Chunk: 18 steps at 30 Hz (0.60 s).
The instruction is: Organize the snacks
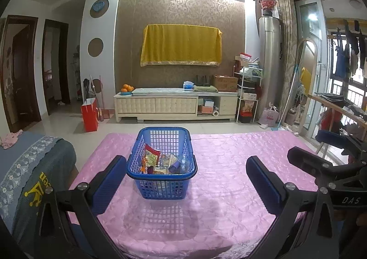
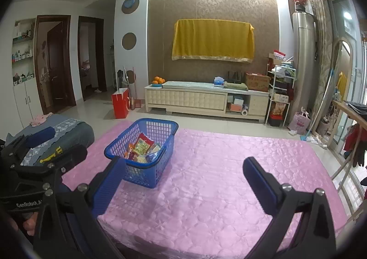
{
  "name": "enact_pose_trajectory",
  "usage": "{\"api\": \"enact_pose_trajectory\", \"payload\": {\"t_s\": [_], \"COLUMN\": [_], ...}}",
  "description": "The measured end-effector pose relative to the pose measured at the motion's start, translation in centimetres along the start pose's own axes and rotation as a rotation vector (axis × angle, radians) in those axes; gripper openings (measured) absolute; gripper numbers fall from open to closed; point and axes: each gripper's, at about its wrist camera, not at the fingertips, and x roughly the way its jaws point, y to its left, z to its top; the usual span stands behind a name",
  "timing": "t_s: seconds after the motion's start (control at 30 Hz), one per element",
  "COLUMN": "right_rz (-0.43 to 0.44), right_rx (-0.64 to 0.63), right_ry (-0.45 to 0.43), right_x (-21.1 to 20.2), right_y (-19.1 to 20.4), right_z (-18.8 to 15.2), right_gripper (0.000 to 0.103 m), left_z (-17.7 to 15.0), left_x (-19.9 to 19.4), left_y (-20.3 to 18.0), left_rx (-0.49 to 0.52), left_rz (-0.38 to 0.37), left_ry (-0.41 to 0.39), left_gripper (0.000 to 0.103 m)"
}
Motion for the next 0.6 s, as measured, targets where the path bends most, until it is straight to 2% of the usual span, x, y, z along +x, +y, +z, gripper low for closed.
{"api": "enact_pose_trajectory", "payload": {"t_s": [0.17,0.6], "right_rz": [-0.005,-0.006], "right_rx": [0.0,0.003], "right_ry": [0.004,0.007], "right_x": [-0.02,-0.19], "right_y": [0.06,0.03], "right_z": [-0.05,-0.03], "right_gripper": [0.103,0.103], "left_z": [-0.06,-0.35], "left_x": [-0.14,-0.29], "left_y": [-0.06,-0.15], "left_rx": [0.007,0.01], "left_rz": [0.026,0.031], "left_ry": [-0.003,-0.005], "left_gripper": [0.103,0.103]}}
